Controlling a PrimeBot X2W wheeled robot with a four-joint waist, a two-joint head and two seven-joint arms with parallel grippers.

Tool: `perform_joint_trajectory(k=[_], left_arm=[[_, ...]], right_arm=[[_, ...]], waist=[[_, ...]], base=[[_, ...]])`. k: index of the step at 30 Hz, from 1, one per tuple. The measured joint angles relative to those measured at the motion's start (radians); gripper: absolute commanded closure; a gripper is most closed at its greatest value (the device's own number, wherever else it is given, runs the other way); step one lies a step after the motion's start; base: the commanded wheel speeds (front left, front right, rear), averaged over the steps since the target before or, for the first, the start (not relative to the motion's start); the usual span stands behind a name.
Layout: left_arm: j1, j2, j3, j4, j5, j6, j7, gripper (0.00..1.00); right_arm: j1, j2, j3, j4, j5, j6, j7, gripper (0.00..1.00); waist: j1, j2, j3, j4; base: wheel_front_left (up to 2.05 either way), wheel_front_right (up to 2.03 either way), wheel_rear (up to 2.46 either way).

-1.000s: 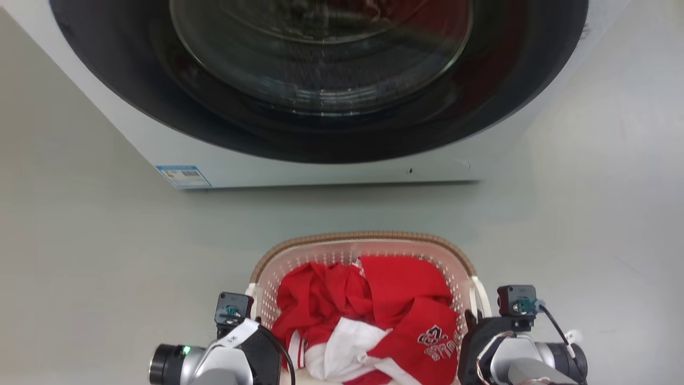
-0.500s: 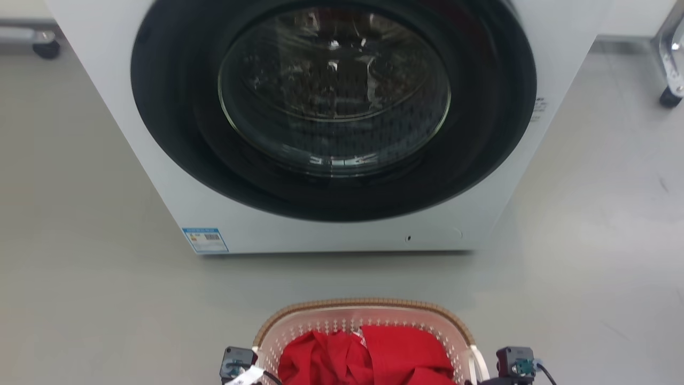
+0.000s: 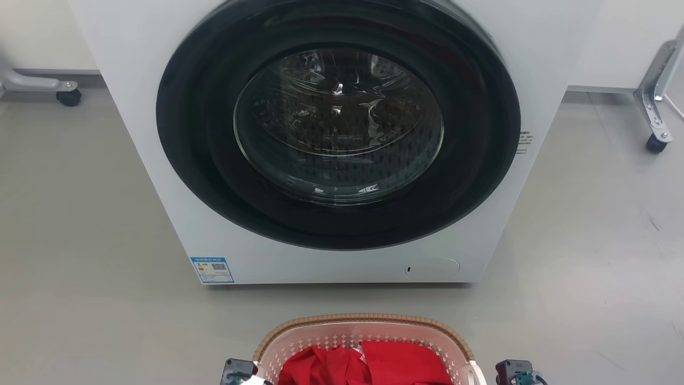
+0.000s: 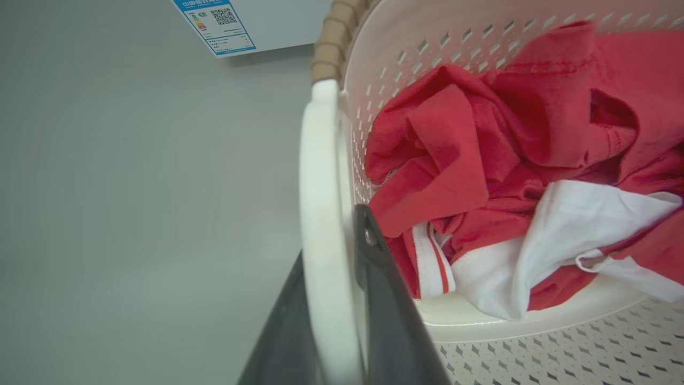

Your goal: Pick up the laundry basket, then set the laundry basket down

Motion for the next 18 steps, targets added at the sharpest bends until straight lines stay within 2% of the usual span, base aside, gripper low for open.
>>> perform_joint_trajectory(k=[18], left_arm=[[0.001, 0.002, -0.026, 0.005, -0.018, 0.001, 0.004, 1.00]], right_arm=[[0.002, 0.000, 0.036, 0.005, 0.059, 0.000, -0.010, 1.00]], waist=[[0.0001, 0.0001, -0.009, 0.003]], base=[[0.00, 0.00, 0.00]])
